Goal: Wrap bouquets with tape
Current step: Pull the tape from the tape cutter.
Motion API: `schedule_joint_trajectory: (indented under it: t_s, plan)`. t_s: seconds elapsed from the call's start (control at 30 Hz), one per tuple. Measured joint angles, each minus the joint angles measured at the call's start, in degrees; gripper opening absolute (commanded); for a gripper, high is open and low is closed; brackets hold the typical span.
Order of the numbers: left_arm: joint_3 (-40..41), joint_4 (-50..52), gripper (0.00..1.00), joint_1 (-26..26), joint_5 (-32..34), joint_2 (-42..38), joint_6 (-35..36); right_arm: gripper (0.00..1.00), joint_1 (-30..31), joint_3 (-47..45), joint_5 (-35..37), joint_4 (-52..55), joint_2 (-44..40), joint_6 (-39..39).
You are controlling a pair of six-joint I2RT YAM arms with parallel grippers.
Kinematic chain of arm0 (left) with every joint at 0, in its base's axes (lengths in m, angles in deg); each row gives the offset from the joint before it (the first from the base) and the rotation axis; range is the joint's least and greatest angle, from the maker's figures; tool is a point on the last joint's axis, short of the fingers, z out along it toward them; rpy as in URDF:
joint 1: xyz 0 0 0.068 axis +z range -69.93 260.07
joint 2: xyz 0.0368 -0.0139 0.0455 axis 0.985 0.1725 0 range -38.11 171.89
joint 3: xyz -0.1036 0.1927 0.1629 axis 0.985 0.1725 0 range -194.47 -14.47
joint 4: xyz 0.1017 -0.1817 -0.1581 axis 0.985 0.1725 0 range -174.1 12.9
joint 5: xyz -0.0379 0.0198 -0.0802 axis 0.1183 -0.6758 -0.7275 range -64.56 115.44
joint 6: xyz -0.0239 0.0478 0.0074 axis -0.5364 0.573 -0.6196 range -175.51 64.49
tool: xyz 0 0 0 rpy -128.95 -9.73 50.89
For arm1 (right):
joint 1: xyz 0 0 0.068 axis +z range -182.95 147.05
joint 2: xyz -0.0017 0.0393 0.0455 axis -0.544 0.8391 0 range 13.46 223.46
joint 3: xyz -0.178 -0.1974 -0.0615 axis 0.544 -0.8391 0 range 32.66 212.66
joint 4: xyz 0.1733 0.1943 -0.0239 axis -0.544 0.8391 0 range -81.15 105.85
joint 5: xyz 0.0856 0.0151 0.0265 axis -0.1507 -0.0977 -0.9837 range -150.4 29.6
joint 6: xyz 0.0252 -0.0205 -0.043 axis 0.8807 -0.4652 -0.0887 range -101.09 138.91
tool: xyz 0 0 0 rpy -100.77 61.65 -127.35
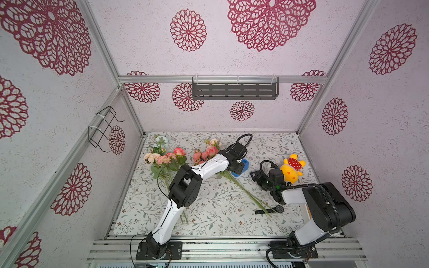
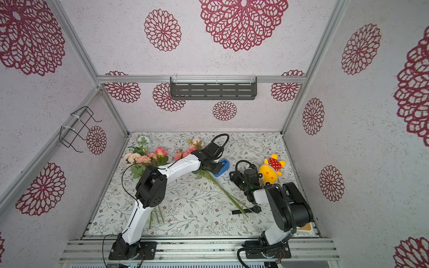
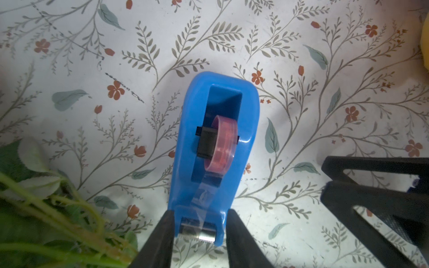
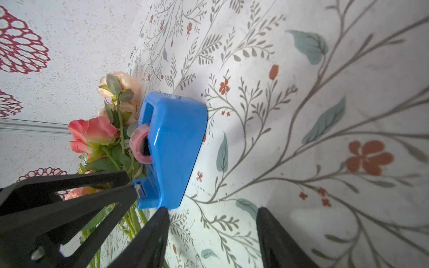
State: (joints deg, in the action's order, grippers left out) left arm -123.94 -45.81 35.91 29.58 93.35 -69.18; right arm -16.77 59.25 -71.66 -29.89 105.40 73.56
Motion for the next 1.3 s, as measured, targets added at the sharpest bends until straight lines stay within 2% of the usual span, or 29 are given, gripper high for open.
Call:
schedule_joint_trajectory:
  t_s: [0.3, 0.5, 0.63, 0.8, 1.03, 1.3]
  plan:
    - [-1.05, -0.17, 0.36, 0.0, 1.14, 1.9, 0.46, 0.62, -0.02, -0.02, -0.63, -0.22, 0.35, 0.02]
    - [-3.26, 0.22, 0.29, -0.26, 2.27, 3.89, 0.55, 0.62, -0.04, -0.28, -0.94, -0.61, 0.7, 0.0]
    - [-3.98, 0.96, 0.21, -0.7, 4.46, 4.24, 1.07, 0.62, -0.04, -0.85, -1.07, -1.9, 1.14, -0.02]
    - [-4.28, 0.83, 0.0, -1.11, 5.84, 4.24, 1.51, 0.61, 0.15, 0.24, -1.27, -0.85, 1.49, -0.66]
    - [-4.83, 1.64, 0.0, -1.55, 6.05, 4.24, 1.46, 0.63, 0.44, 8.48, -1.31, 4.26, 4.31, -2.95]
    - [-4.83, 1.88, 0.0, -1.57, 5.97, 4.22, 0.96, 0.63, 0.42, 18.93, 0.35, 9.31, 12.07, -4.09]
